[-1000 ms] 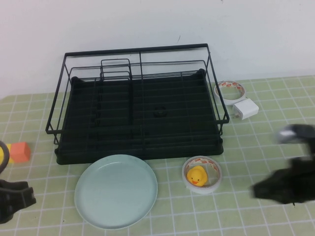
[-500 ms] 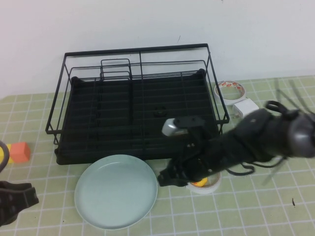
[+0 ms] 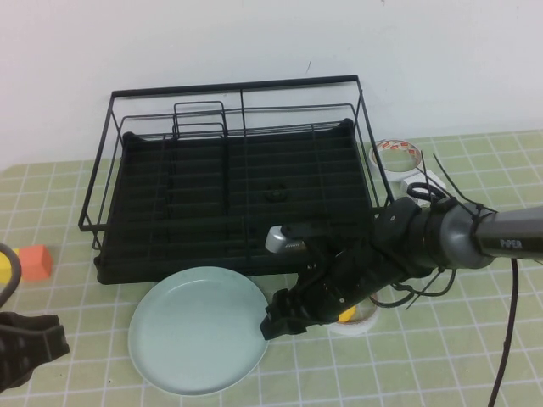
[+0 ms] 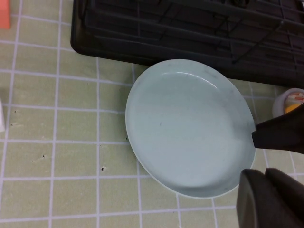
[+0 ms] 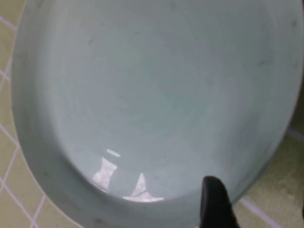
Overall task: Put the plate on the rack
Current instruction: Pick up the plate from the table
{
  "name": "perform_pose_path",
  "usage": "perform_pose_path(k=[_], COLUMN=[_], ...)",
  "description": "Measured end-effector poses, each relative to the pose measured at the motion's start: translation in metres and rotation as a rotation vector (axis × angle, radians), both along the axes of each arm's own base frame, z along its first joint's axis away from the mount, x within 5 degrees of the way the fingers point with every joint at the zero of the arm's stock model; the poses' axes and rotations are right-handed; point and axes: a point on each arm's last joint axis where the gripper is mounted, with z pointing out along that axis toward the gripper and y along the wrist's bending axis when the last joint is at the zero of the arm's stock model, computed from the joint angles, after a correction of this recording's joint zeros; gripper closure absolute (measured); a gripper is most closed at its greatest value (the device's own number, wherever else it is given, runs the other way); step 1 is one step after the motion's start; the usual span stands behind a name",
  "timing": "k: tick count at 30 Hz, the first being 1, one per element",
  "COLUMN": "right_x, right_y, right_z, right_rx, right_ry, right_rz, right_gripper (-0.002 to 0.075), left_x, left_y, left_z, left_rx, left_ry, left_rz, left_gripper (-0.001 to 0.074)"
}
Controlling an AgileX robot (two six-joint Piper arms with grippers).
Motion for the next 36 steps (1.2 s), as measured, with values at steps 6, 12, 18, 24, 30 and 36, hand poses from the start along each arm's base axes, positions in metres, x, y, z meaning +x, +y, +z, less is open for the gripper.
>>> perform_pose_path(k=[6, 12, 18, 24, 30, 36], right_x=[0.002, 0.003, 0.001, -0.003, -0.003, -0.006], right_y=[0.003, 0.005, 0.009, 0.02, 0.022, 0.024], right_z=[-0.004, -0.003, -0.003, -0.005, -0.008, -0.005], right_rx=[0.03, 0.067, 0.073, 0.064, 0.064, 0.068], right_ry=[-0.009, 0.005, 0.006, -0.02, -0.018, -0.015], right_rz=[0.005, -0.029, -0.033, -0.017, -0.027, 0.007], right_gripper=[0.0345, 0.0345, 0.0346, 0.0453, 0.0673, 0.0713], left_x=[0.0, -0.001, -0.001, -0.001, -0.001, -0.002], left_y=[0.0, -0.002, -0.002, -0.003, -0.003, -0.006], left_z=[0.0, -0.007, -0.007, -0.007, -0.007, -0.006], left_rx=[0.007, -0.024, -0.032, -0.048, -0.043, -0.093], left_ry=[-0.004, 0.016, 0.016, 0.016, 0.014, 0.025], left_rz=[-0.005, -0.003, -0.004, 0.0, -0.006, -0.008], left_gripper=[0.0736, 0.0736, 0.0736, 0.0736, 0.0736, 0.0736])
